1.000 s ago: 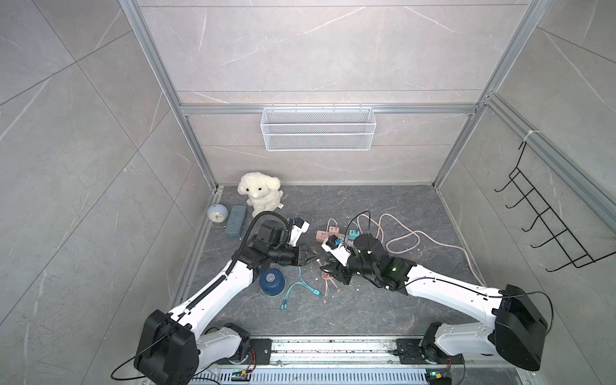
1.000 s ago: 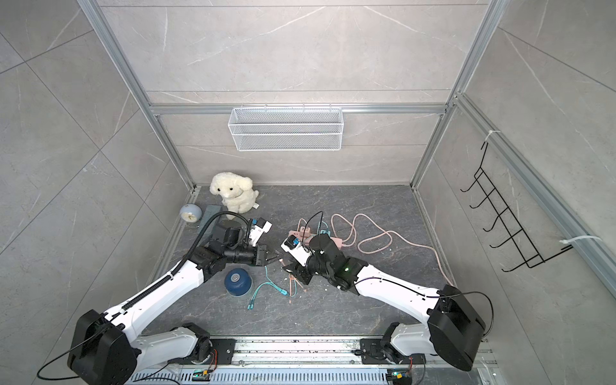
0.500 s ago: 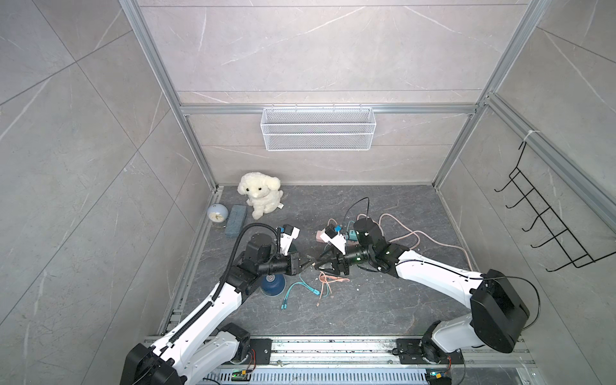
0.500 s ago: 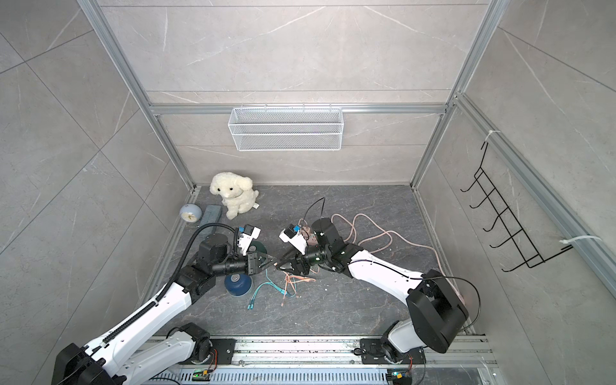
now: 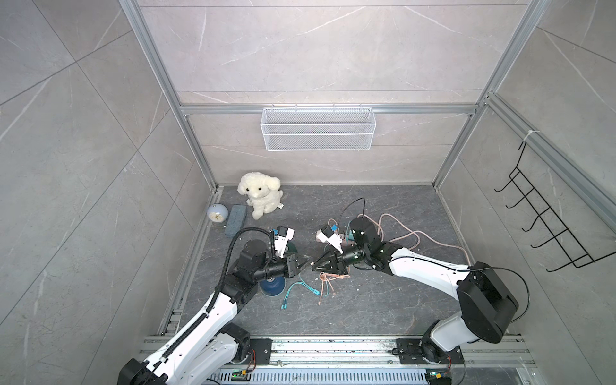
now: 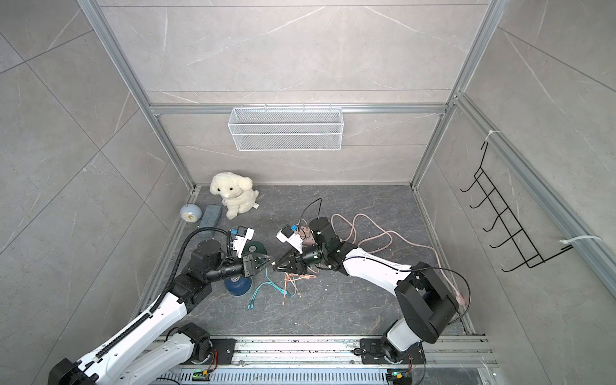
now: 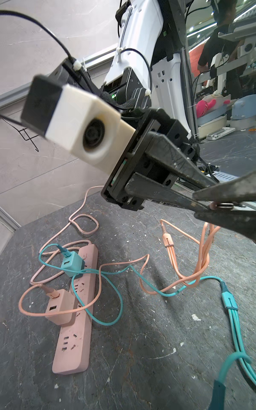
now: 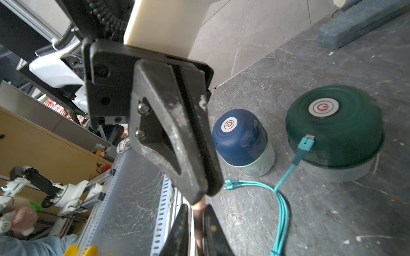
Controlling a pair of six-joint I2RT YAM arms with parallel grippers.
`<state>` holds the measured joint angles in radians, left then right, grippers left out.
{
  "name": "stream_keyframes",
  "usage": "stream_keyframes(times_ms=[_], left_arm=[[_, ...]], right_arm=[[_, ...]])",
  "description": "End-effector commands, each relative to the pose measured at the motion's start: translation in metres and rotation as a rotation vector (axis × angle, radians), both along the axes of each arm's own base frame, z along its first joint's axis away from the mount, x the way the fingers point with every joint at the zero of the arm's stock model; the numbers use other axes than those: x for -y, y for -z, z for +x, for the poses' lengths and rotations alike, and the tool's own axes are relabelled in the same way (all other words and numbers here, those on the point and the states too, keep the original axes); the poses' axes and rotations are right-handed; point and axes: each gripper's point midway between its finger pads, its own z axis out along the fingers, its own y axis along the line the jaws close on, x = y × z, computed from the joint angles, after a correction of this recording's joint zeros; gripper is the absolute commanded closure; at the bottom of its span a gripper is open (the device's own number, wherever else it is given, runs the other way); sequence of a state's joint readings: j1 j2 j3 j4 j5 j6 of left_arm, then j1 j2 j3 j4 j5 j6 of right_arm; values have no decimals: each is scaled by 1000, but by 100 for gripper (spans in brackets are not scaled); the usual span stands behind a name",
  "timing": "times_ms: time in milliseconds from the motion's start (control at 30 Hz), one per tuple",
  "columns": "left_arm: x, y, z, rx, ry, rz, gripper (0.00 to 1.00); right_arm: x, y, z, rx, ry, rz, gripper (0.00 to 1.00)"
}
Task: Charge the cordless meat grinders
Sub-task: Pick up the charging cable from the center of the board, then insert the charging cable into the cordless meat grinder.
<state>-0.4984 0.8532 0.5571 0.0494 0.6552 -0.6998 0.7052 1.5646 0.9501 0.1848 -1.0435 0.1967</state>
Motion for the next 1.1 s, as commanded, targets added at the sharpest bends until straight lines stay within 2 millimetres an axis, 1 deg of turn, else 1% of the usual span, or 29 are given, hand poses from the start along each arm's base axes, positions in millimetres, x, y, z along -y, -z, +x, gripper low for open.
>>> stream_keyframes(times_ms=[0, 167, 200, 233, 267, 300, 333, 367, 400, 533, 600, 667, 700, 767, 867, 933, 967, 1000, 1067], left_arm=[[0, -19, -1, 60, 3, -46, 100], [-5, -13, -3, 46, -8, -5, 100], [-7, -10, -2, 41, -23, 10, 93], [-11, -7, 1, 29, -52, 41, 72], [-16, -5, 3, 30, -80, 81, 57], [-20, -5, 4, 29, -98, 112, 44], [-26, -6, 5, 28, -123, 151, 33], [-33, -7, 6, 26, -153, 198, 30], [-41, -7, 7, 20, -181, 240, 29], [-85, 5, 12, -51, -358, 482, 30], [-105, 12, 12, -74, -428, 576, 30], [-128, 26, 10, -106, -497, 688, 30], [-136, 32, 8, -127, -522, 727, 29], [-146, 46, 4, -175, -550, 779, 29], [-153, 64, 0, -214, -573, 814, 29], [-163, 73, -5, -238, -597, 863, 29], [-167, 75, -5, -240, -618, 873, 27], [-167, 75, -3, -227, -621, 868, 24], [-174, 81, -1, -233, -662, 890, 17]], right_arm=[[-5, -14, 4, -26, -27, 39, 90], [-5, -15, 7, -74, -29, 29, 95], [-5, -13, 8, -81, -24, 17, 96], [-5, -11, 9, -83, -15, 1, 96], [-5, -8, 9, -90, -13, -19, 97], [-4, -5, 9, -96, -8, -35, 97], [-3, -2, 8, -106, -7, -52, 97], [-2, 2, 8, -116, -4, -70, 98], [-1, 5, 7, -122, -2, -87, 98], [0, 22, -2, -152, -4, -169, 98], [-5, 31, -8, -173, -7, -203, 98], [-12, 43, -17, -198, -5, -247, 98], [-16, 48, -21, -217, -10, -262, 98], [-27, 57, -33, -251, -23, -282, 98], [-42, 71, -51, -311, -50, -304, 99], [-51, 75, -59, -330, -62, -304, 99], [-55, 76, -62, -344, -65, -303, 99], [-59, 78, -65, -358, -70, -306, 99], [-66, 84, -72, -376, -79, -318, 99]])
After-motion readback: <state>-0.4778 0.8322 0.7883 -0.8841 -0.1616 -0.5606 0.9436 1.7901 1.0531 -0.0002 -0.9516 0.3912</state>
